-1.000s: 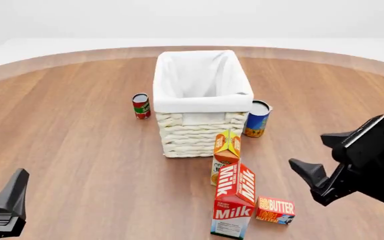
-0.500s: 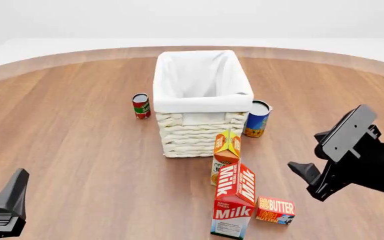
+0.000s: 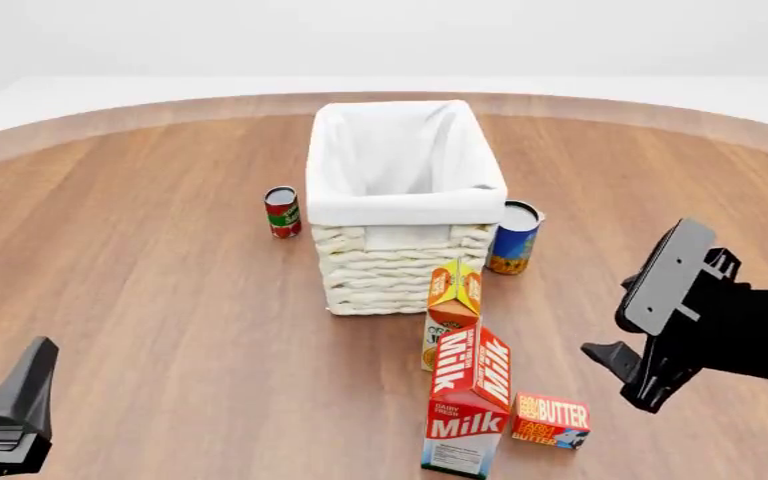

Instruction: Pick up the butter and put it in the basket.

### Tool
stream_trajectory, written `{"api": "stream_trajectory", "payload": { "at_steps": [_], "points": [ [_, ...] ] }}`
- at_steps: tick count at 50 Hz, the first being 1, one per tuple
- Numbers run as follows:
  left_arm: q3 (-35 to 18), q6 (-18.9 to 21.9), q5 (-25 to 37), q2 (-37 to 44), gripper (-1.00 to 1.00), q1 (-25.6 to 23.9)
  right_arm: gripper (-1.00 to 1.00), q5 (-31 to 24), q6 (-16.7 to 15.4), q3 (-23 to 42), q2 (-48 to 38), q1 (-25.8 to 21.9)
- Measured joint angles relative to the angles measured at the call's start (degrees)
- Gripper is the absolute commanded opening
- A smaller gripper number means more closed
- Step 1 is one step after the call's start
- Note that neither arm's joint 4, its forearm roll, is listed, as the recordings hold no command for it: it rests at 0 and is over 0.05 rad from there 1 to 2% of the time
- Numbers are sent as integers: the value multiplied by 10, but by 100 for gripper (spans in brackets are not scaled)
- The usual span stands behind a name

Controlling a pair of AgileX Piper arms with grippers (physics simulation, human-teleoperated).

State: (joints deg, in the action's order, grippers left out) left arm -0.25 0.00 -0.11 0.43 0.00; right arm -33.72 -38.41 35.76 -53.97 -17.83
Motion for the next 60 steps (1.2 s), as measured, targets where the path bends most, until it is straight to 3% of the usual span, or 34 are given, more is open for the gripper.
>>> {"api": "stream_trajectory", "payload": {
  "at_steps": [37,60],
  "points": [
    [0,0,0,0,100,0,100,54,-80,-42,-83,-42],
    [0,0,0,0,100,0,100,108,-45,-93,-106,-98]
  ]
}}
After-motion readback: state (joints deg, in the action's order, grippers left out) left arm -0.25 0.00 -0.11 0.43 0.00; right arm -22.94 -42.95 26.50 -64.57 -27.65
